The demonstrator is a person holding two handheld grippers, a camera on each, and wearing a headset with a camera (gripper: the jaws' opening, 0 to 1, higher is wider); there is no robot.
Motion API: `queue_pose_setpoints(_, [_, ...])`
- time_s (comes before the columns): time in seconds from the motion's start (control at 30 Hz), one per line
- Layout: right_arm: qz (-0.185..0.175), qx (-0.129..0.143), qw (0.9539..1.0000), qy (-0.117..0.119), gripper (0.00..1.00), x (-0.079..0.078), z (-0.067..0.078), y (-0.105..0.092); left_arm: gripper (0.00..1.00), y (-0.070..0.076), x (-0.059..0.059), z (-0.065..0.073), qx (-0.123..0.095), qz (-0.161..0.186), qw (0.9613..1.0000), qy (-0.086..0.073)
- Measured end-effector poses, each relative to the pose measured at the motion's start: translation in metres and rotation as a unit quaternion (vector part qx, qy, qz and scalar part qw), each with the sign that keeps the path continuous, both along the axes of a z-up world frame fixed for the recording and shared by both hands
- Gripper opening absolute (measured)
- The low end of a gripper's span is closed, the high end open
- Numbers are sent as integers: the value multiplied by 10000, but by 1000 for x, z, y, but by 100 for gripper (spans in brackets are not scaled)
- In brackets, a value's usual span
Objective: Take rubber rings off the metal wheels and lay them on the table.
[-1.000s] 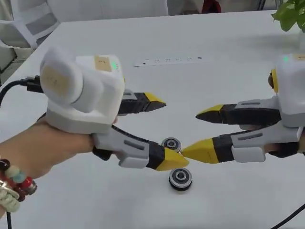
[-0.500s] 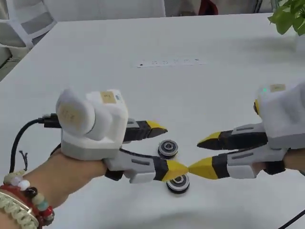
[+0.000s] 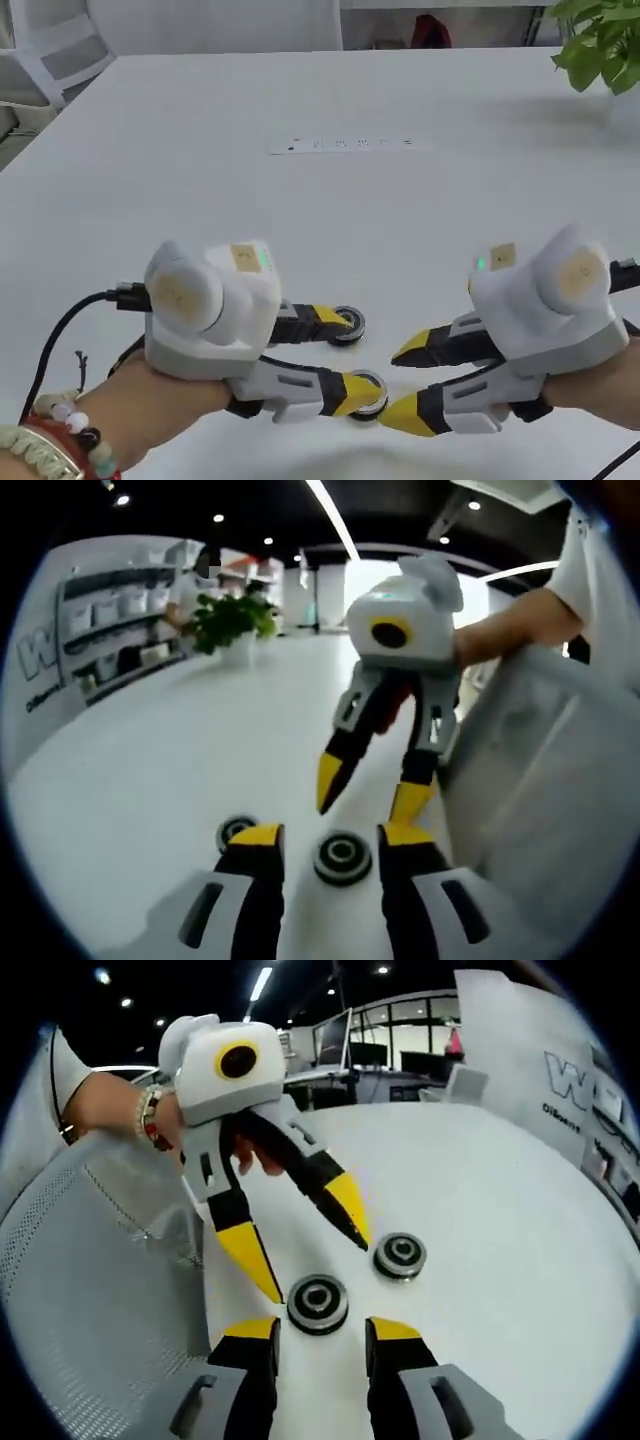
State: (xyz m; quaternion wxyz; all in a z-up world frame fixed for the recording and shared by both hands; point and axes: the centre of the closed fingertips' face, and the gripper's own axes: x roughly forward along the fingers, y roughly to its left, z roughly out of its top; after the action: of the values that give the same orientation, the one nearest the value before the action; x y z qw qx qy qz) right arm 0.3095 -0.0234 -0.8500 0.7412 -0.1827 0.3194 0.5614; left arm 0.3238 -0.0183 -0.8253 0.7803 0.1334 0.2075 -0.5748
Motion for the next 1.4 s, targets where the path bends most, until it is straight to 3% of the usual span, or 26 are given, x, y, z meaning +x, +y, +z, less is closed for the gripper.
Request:
queue_pose_setpoints(0.07, [-1, 49, 10000, 21, 26, 0, 0, 0, 36, -1, -2, -5, 64, -32, 10000, 68])
queue_pose_setpoints(0.27, [4, -16, 10000, 58, 26, -1, -5, 0, 31, 0, -7, -17, 231, -134, 9996, 42])
queue_pose_setpoints(0.57, [-23, -68, 10000, 60, 23, -1, -11, 3, 20, -3, -7, -13, 159, -201, 9996, -89])
queue_pose_setpoints(0.8, [-30, -106, 9999, 30, 22, -1, -13, 4, 18, -2, -10, -22, 331, -298, 9990, -98])
queue_pose_setpoints(1.0, [16, -128, 9999, -20, 21, 0, -14, 4, 14, 0, -6, -22, 223, -157, 9996, 12])
queue_pose_setpoints(1.4, [105, -125, 9999, -35, 19, -2, -13, 5, 14, 0, -8, -21, 193, -186, 9996, -49])
